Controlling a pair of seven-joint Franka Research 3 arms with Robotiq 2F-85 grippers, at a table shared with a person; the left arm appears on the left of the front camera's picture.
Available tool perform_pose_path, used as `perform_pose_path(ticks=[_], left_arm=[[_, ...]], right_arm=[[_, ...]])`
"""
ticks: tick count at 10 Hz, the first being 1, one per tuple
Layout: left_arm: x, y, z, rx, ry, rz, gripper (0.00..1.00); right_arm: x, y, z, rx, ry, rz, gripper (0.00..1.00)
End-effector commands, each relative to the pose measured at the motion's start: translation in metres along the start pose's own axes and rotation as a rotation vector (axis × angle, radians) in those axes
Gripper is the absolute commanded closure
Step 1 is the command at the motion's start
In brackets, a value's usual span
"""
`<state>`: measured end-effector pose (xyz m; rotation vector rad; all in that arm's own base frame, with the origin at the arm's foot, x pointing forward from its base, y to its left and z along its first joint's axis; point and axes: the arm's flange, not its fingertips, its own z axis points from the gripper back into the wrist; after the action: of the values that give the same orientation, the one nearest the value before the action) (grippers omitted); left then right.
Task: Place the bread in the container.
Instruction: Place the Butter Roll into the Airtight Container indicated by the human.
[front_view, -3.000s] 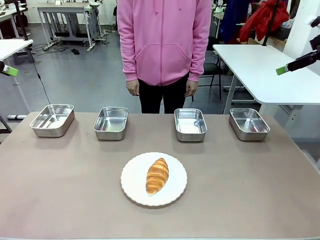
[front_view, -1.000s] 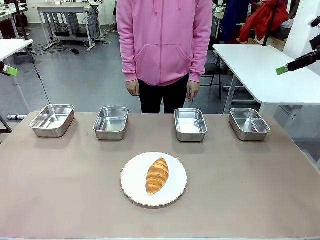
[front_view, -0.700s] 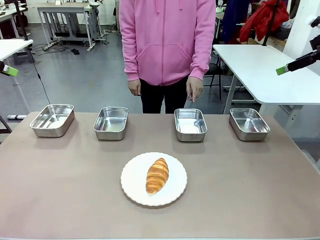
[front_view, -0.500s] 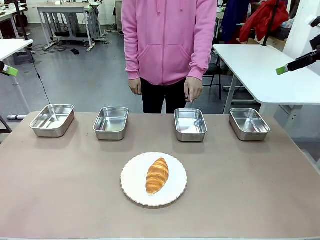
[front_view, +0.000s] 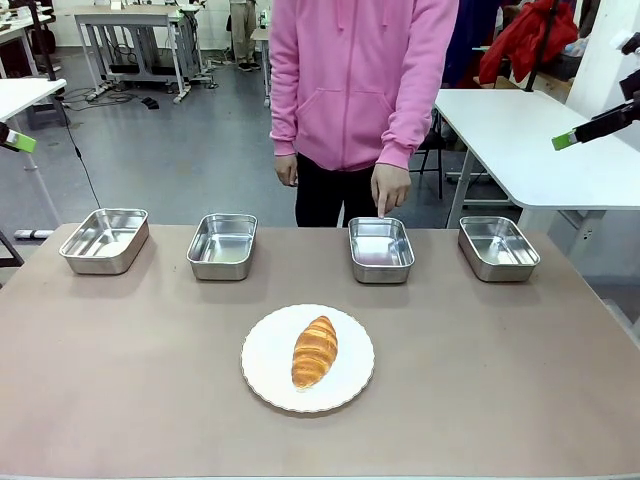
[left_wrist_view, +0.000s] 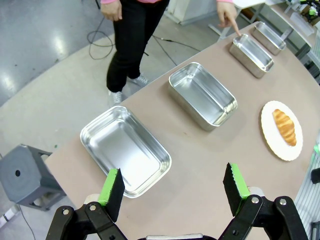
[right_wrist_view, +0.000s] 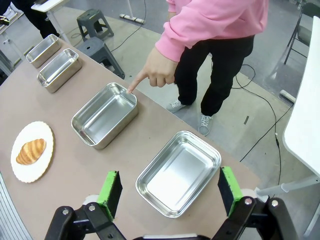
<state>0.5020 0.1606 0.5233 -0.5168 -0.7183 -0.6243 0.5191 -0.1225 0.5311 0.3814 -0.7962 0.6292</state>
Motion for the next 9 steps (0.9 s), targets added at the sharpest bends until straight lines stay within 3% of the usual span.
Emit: perform_pose_path(ticks=[1,9], left_arm=[[0.0029,-0.0001,0.0017,0.003,-0.002,0.003,0.0],[0.0029,-0.0001,0.0017,0.003,-0.002,0.003,0.0]], right_arm=[[0.0019,-0.0002,0.0005,-0.001,-0.003,0.002,0.0],[0.0,0.0,0.0,0.0,0.0,0.0,0.0]])
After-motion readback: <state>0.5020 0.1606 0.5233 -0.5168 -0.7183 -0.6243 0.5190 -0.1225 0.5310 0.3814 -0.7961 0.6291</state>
